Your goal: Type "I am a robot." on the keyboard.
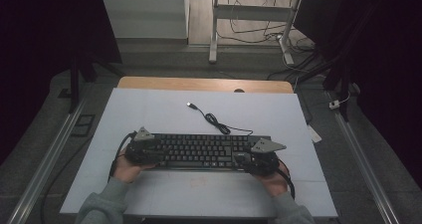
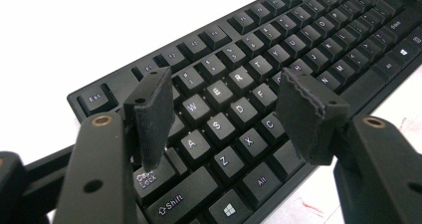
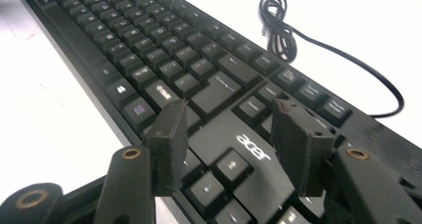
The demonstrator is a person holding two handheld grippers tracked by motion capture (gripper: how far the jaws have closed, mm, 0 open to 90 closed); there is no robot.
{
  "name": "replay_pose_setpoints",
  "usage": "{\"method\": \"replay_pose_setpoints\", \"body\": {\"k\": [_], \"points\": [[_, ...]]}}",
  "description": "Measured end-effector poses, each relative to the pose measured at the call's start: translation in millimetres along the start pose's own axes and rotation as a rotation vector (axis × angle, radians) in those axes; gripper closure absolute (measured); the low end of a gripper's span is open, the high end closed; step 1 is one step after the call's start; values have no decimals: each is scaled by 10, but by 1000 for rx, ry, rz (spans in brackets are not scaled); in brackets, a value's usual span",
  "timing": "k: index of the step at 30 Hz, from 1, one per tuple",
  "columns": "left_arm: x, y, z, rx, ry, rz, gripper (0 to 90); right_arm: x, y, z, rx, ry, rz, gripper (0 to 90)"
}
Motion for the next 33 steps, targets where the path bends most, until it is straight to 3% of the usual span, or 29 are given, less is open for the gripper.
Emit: {"method": "replay_pose_setpoints", "body": {"k": [8,19,25,33], "points": [[10,-5,4,3,-1,-4,396,110,95,-79,1,29,12,540],[27,-12,13,7,-1,-11,393,354,285,-203,-11,131,11,886],[26,-15,16,7,0,-13,393,533,366,-273,-15,150,-9,897],[13,-19,5,3,-1,-11,392,920,497,-348,-27,151,-52,896]]}}
Point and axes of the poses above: each handheld gripper's, and its own axes: x roughly forward along the jaws, y roughly out of its top, z roughly to its right, the point moved 2 cm from there along x, roughly forward along the jaws, and after that the axes turned 7 degrees about z, right-handed, at the moved point
